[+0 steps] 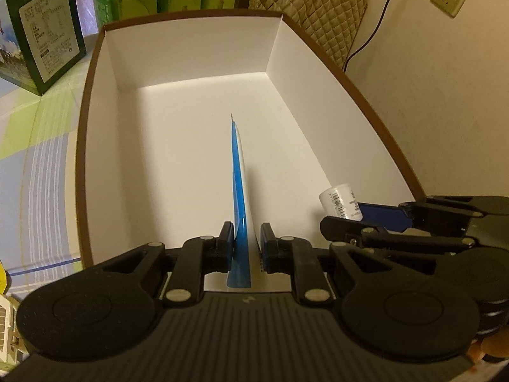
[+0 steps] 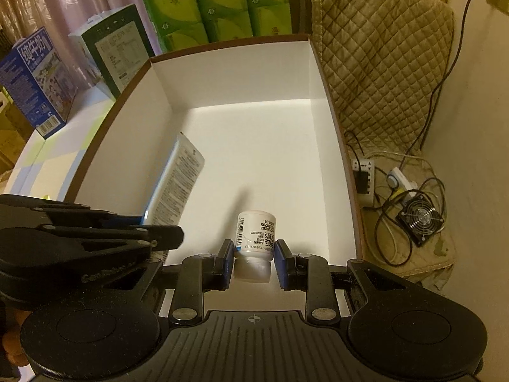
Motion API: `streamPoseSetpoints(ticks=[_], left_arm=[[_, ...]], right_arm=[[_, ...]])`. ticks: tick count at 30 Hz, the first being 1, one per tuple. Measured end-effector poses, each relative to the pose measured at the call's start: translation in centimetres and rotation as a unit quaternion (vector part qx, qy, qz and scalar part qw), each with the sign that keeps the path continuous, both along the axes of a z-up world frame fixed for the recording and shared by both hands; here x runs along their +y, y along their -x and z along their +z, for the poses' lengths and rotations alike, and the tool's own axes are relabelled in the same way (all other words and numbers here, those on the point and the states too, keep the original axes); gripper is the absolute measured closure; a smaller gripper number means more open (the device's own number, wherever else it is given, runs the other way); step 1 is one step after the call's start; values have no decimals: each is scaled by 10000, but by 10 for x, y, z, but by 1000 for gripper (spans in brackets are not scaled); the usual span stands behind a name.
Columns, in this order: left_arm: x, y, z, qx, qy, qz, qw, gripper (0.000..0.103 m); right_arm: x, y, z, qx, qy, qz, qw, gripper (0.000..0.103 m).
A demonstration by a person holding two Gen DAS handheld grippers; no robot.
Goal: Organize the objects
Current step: 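Open the left tool to drop the tube into the box while the right tool releases the bottle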
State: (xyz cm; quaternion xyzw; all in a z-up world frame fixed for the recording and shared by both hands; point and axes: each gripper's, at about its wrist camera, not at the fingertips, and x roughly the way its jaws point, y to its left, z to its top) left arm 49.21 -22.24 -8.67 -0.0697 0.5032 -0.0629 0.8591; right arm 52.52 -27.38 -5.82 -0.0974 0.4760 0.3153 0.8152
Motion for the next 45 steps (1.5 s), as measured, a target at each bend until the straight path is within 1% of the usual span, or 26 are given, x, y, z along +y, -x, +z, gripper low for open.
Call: streamPoseSetpoints(ticks=[2,3,5,7,11,17,18,20,21,22,25,30,36,38,39,42,45], left_arm=[[-2,-3,-1,12,26,-19,10000,89],[-3,-5,-1,7,32,-9,10000,86],[-3,-6,0,-30,-5,-29,10000,85],[-2,-5,1,-35,-36,-38,10000,80],[3,-6,5,-41,-19,-26,10000,75],[10,3,19,-261,-139,-126,9995,58],[12,5,22,-286,-145,-136,9994,54],[14,9,26,-327,-171,-151,9992,52],[16,11,29,-351,-194,-161,9991,51],[17,13,31,-374,-215,-167,9989,49],[23,19,38,-446,-215,-146,9987,43],[33,34,48,-559,-162,-110,9982,41],[46,53,61,-703,-110,-34,9975,40],[50,61,64,-740,-93,-10,9972,37],[53,67,66,-761,-86,3,9971,34],[62,83,72,-850,-33,-1,9964,34],[74,105,79,-923,-16,14,9957,31]], right_arm=[[1,0,0,-2,18,20,10000,79],[1,0,0,0,12,17,10000,79],[1,-1,0,2,-18,3,10000,79],[1,-1,1,4,-44,-4,10000,79],[2,-1,2,-6,-63,-21,10000,79],[3,3,6,-201,-104,-8,9997,78],[3,3,7,-195,-108,10,9998,77],[3,6,9,-232,-112,-9,9997,69],[3,7,10,-277,-101,-30,9996,61],[4,9,12,-337,-81,-42,9994,57],[5,14,18,-421,-112,-48,9990,52],[9,26,30,-546,-171,-8,9984,49],[14,44,44,-681,-289,40,9973,48],[14,52,49,-720,-343,38,9968,48],[15,56,52,-733,-381,32,9966,48],[14,72,61,-751,-545,18,9957,47],[12,91,69,-752,-701,36,9947,47]])
